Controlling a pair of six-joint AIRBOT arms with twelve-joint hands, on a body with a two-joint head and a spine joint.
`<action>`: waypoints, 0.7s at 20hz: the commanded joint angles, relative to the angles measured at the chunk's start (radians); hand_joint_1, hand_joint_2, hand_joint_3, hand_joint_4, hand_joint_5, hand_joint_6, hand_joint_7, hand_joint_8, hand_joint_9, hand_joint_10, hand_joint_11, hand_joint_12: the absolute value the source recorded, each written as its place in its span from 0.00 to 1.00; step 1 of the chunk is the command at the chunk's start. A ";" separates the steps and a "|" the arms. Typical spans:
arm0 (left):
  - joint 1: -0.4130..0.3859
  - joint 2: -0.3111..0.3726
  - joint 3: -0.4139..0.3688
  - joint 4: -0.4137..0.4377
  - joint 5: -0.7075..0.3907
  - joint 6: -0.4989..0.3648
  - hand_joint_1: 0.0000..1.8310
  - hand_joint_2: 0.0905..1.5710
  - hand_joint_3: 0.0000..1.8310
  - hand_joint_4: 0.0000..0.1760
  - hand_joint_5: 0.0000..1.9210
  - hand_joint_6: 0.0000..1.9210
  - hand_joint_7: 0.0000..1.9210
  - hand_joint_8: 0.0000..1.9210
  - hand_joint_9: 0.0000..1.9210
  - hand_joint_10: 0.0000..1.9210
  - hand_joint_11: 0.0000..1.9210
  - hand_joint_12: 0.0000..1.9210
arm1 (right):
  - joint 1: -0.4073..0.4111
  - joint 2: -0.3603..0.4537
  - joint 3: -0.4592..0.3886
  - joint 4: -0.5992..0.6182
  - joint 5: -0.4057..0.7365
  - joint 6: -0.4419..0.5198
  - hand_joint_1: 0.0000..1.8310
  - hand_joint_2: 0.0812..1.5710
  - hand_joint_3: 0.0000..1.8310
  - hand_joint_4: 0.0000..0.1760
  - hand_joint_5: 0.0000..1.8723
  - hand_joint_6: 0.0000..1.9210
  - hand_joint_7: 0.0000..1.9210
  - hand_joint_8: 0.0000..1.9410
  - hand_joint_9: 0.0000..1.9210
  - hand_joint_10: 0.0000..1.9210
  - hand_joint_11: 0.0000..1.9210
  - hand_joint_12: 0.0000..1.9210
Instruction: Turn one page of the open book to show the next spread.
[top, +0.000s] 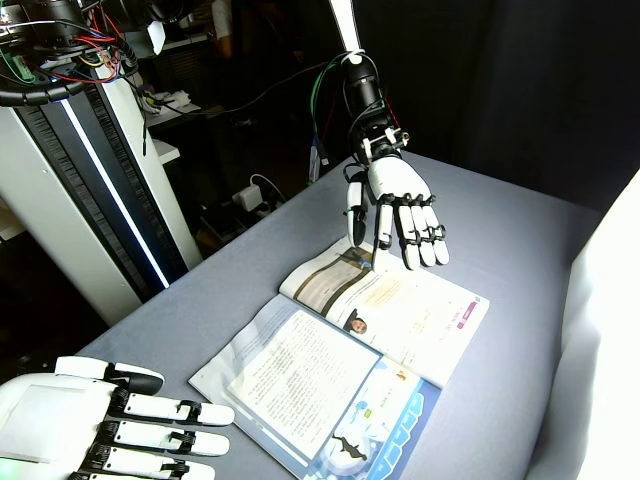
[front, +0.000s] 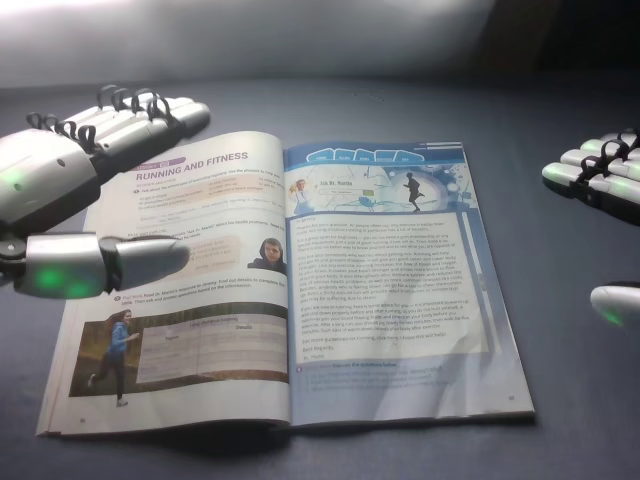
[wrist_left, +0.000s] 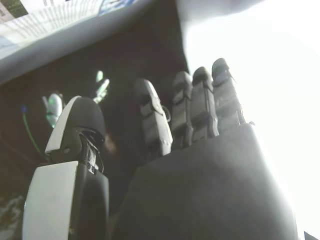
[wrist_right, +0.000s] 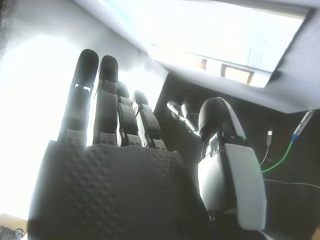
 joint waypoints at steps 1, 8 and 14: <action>0.000 -0.001 0.001 -0.025 -0.110 -0.008 0.14 0.76 0.01 0.02 0.01 0.00 0.00 0.00 0.00 0.00 0.00 0.00 | 0.013 0.002 0.002 0.011 0.102 -0.002 0.03 0.77 0.02 0.00 0.00 0.00 0.00 0.00 0.00 0.00 0.00 0.00; 0.028 0.018 -0.005 -0.029 -0.093 -0.009 0.13 0.77 0.00 0.04 0.01 0.00 0.00 0.00 0.00 0.00 0.00 0.00 | 0.103 -0.030 0.026 -0.150 -0.078 0.042 0.00 0.76 0.00 0.00 0.00 0.00 0.00 0.00 0.00 0.00 0.00 0.00; 0.067 0.053 -0.024 -0.042 -0.096 -0.008 0.04 0.76 0.00 0.00 0.00 0.00 0.00 0.00 0.00 0.00 0.00 0.00 | 0.229 -0.147 0.101 -0.472 -0.333 0.214 0.01 0.76 0.00 0.00 0.00 0.00 0.00 0.00 0.00 0.00 0.00 0.00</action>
